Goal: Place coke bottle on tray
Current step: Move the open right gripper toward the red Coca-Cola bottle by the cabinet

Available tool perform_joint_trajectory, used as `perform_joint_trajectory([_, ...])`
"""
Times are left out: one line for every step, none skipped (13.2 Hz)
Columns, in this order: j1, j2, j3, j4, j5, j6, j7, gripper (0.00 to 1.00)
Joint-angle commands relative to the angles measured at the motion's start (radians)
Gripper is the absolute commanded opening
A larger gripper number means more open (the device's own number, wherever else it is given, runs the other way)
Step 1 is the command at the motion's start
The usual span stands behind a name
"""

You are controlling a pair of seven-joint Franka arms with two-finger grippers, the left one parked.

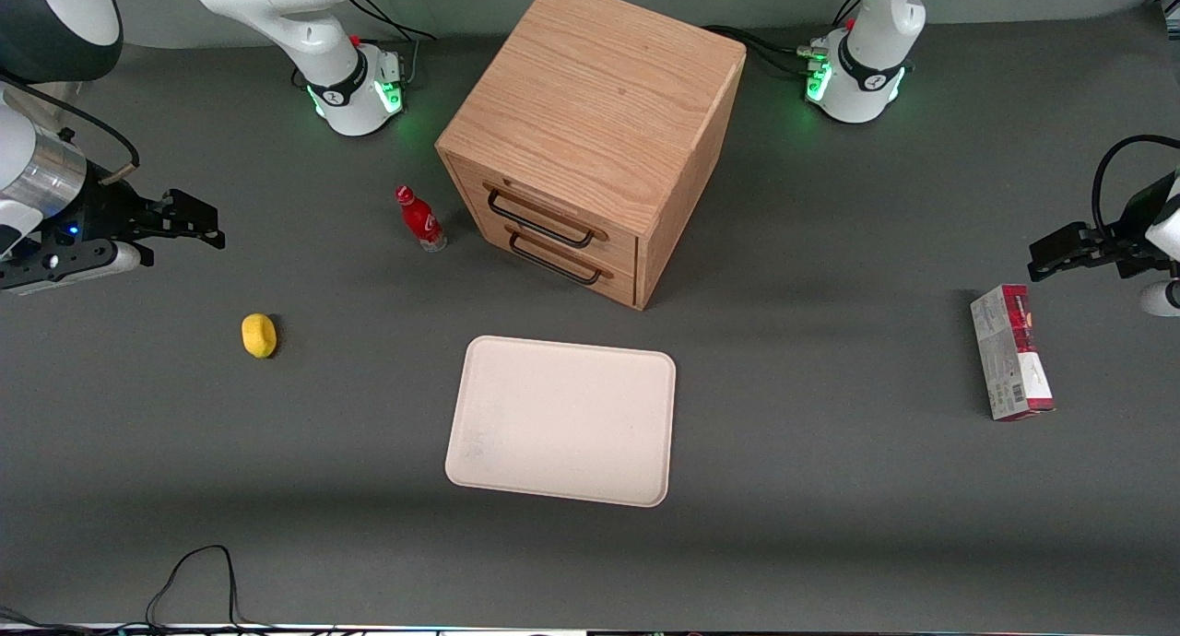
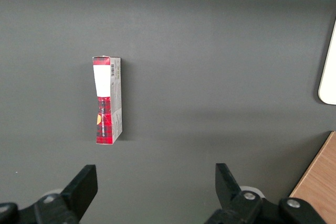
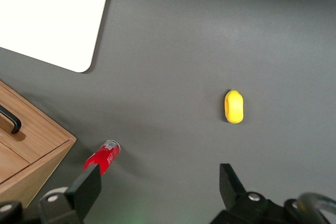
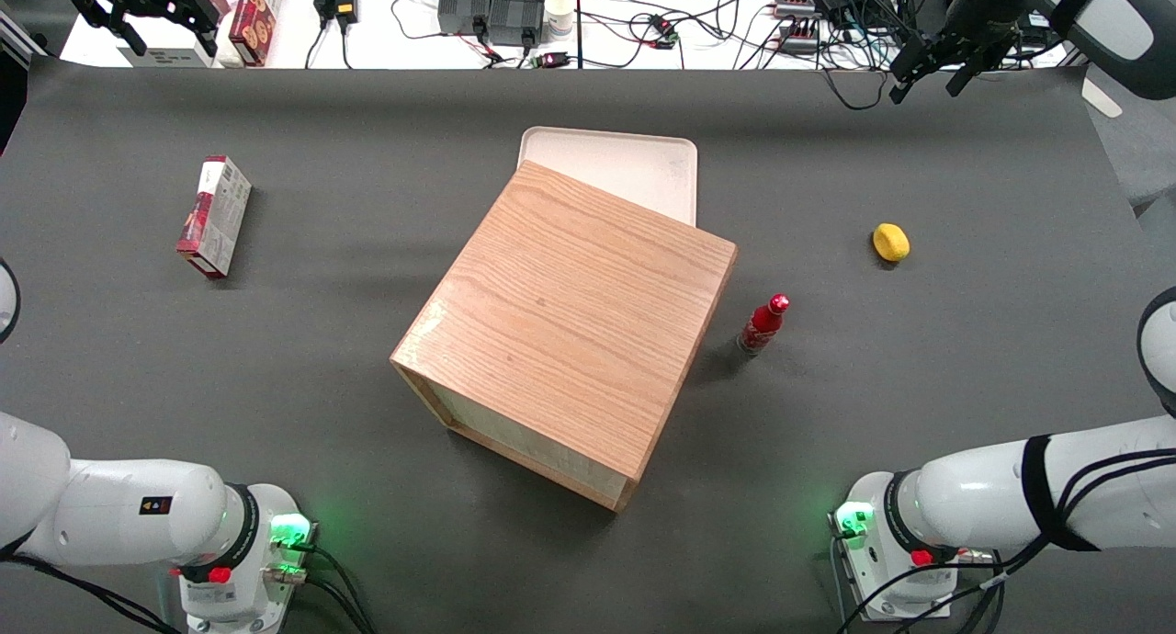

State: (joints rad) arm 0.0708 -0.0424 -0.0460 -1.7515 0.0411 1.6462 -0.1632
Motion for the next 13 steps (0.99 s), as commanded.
perform_joint_trajectory([-0.005, 0.015, 0.011, 0.033, 0.020, -0.038, 0.029, 1.00])
perform_joint_trajectory([-0.005, 0.015, 0.011, 0.038, 0.020, -0.043, 0.025, 1.00])
perform_joint_trajectory([-0.002, 0.015, 0.011, 0.036, 0.020, -0.045, 0.016, 1.00])
perform_joint_trajectory([0.000, 0.016, 0.011, 0.033, 0.020, -0.045, 0.021, 1.00])
perform_joint_trajectory([0.001, 0.027, 0.011, 0.038, 0.019, -0.049, 0.030, 1.00])
perform_joint_trajectory([0.001, 0.032, 0.011, 0.036, 0.020, -0.062, 0.033, 1.00])
perform_joint_trajectory([0.004, 0.032, 0.011, 0.036, 0.020, -0.080, 0.031, 1.00])
perform_joint_trajectory([0.010, 0.030, 0.011, 0.035, 0.020, -0.083, 0.031, 1.00])
perform_joint_trajectory([0.011, 0.027, 0.011, 0.032, 0.020, -0.100, 0.031, 1.00])
perform_joint_trajectory([0.020, 0.022, 0.012, 0.033, 0.020, -0.115, 0.033, 1.00])
perform_joint_trajectory([0.046, 0.015, 0.012, 0.029, 0.022, -0.126, 0.048, 1.00])
perform_joint_trajectory([0.073, 0.015, 0.014, 0.032, 0.023, -0.152, 0.117, 1.00])
perform_joint_trajectory([0.114, 0.012, 0.015, 0.029, 0.026, -0.166, 0.192, 1.00])
